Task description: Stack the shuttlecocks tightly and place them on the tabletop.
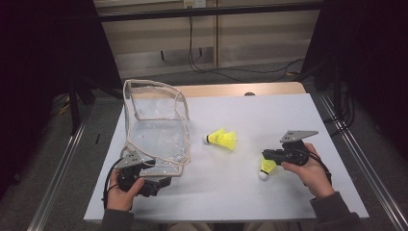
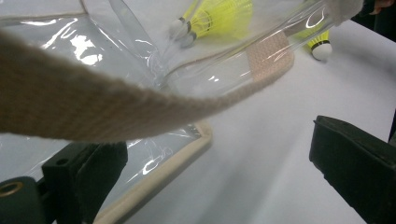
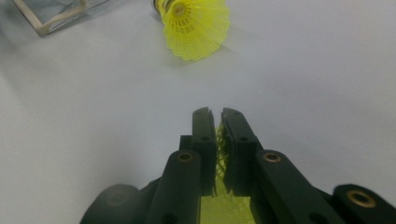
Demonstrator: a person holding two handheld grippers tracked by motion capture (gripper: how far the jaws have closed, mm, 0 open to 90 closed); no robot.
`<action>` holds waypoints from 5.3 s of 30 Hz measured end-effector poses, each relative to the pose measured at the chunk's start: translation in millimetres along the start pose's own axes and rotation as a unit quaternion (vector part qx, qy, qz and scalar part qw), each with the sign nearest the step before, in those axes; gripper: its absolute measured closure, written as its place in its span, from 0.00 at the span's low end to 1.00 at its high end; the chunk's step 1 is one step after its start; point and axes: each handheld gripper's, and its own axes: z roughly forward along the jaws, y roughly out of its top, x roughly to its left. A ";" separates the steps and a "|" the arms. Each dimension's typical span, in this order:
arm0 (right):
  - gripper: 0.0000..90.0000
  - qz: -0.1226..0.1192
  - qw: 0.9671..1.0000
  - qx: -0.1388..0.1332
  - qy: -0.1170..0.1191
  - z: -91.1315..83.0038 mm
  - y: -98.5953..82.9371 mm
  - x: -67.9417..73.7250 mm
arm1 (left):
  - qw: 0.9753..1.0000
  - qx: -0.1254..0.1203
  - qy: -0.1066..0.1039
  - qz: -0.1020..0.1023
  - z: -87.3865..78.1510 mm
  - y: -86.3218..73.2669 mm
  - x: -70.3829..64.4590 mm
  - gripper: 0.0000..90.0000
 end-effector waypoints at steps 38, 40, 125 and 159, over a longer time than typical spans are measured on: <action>0.90 -0.019 0.996 -0.078 -0.035 17.4 13.4 12.7 | 1.000 -0.006 0.001 0.000 -2.1 -0.6 -2.0 0.05; 0.89 -0.020 0.996 -0.076 -0.035 14.6 11.9 12.5 | 1.000 -0.006 0.002 0.000 -3.5 -0.4 -2.6 0.05; 0.75 0.009 0.999 -0.017 -0.030 -5.0 -23.5 -8.3 | 1.000 -0.004 0.000 0.005 -0.5 2.5 -4.0 0.05; 1.00 0.017 0.999 -0.038 -0.009 -5.2 -23.0 -9.6 | 1.000 -0.008 0.000 0.006 -1.8 3.4 -4.6 0.05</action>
